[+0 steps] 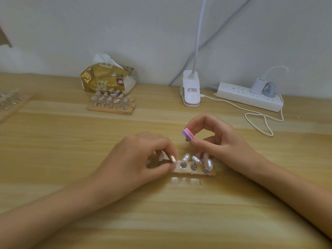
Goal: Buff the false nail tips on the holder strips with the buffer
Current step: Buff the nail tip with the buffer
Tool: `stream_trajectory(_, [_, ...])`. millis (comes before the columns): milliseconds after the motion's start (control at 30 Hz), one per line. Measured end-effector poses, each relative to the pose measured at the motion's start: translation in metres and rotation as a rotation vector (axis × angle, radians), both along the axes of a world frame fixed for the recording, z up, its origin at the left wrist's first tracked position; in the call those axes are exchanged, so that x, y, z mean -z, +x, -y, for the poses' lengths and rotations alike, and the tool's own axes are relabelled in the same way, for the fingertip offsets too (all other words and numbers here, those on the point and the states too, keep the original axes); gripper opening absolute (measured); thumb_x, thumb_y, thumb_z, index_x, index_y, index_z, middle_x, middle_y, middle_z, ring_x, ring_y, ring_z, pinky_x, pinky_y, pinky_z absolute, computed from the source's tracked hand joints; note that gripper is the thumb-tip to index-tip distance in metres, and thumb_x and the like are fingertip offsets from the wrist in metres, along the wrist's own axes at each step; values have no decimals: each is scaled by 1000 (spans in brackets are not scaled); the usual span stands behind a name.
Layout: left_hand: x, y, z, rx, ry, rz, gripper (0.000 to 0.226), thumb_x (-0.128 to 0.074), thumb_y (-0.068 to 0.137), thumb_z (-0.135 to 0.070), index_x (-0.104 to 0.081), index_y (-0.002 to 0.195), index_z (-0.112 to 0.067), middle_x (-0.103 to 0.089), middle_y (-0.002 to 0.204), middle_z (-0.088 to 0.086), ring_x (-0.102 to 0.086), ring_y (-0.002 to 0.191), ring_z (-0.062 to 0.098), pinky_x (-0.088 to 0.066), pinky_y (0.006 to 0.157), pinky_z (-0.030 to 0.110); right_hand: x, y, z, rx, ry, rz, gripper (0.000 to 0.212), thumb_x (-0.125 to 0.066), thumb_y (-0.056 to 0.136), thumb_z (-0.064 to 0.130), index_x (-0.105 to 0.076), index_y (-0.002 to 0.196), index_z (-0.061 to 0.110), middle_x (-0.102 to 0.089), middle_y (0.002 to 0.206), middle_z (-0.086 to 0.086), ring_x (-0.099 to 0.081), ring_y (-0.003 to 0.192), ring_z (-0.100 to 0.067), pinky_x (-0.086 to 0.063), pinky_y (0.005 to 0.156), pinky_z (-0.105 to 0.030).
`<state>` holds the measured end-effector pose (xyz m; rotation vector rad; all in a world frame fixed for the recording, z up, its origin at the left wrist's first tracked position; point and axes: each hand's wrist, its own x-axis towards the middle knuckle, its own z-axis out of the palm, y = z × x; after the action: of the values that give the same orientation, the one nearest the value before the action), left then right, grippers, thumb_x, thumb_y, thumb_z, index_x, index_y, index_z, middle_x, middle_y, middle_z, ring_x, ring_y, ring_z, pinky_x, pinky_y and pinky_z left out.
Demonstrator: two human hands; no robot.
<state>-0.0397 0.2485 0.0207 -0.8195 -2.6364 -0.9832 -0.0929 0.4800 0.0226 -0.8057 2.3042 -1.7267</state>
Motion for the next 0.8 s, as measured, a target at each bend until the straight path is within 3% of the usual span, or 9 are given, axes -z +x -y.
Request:
stream_trajectory(200, [-3, 5, -3, -23, -118, -140, 18, -51, 79, -42, -66, 85, -35, -66, 81, -18, -60, 83, 3, -50, 72, 35, 0, 0, -1, 5, 21, -7, 20, -69, 91, 4, -60, 108, 9, -65, 103, -3, -68, 60, -17, -52, 53, -22])
stream_trajectory(367, [-1, 4, -3, 15, -17, -160, 8, -60, 82, -32, -67, 86, -32, -68, 91, -20, -61, 94, 2, -46, 83, 43, 0, 0, -1, 19, 29, -6, 20, -69, 91, 5, -61, 109, 10, -65, 104, -4, -69, 61, -17, -53, 53, -22])
stream_trajectory(467, [-4, 6, -1, 108, 130, -148, 5, -64, 86, -27, -68, 88, -25, -69, 100, -18, -64, 103, 6, -44, 90, 36, -1, -1, -1, 18, 17, 7, 20, -68, 91, 5, -60, 109, 9, -65, 104, -5, -69, 62, -18, -54, 52, -23])
stream_trajectory(533, [-7, 6, 0, 161, 291, -89, 7, -61, 90, -25, -65, 91, -20, -71, 102, -13, -67, 102, 10, -48, 90, 28, -1, -2, -2, 20, 5, 20, 19, -67, 92, 3, -60, 109, 9, -64, 104, -7, -70, 65, -19, -54, 52, -23])
stream_trajectory(633, [-14, -1, 2, 179, 520, 121, 8, -64, 90, -25, -61, 92, -18, -75, 98, -2, -70, 85, 13, -53, 80, 22, -1, -5, -2, 28, -39, 65, 22, -69, 89, 7, -62, 110, 9, -66, 105, -6, -70, 71, -22, -54, 51, -24])
stream_trajectory(800, [-15, -30, 0, -1, 607, 429, 8, -74, 75, -36, -71, 80, -30, -75, 85, -4, -57, 62, 1, -47, 58, 12, -3, -11, -3, 68, -88, 93, 20, -69, 87, 4, -69, 106, 11, -69, 106, -5, -69, 70, -19, -55, 52, -25])
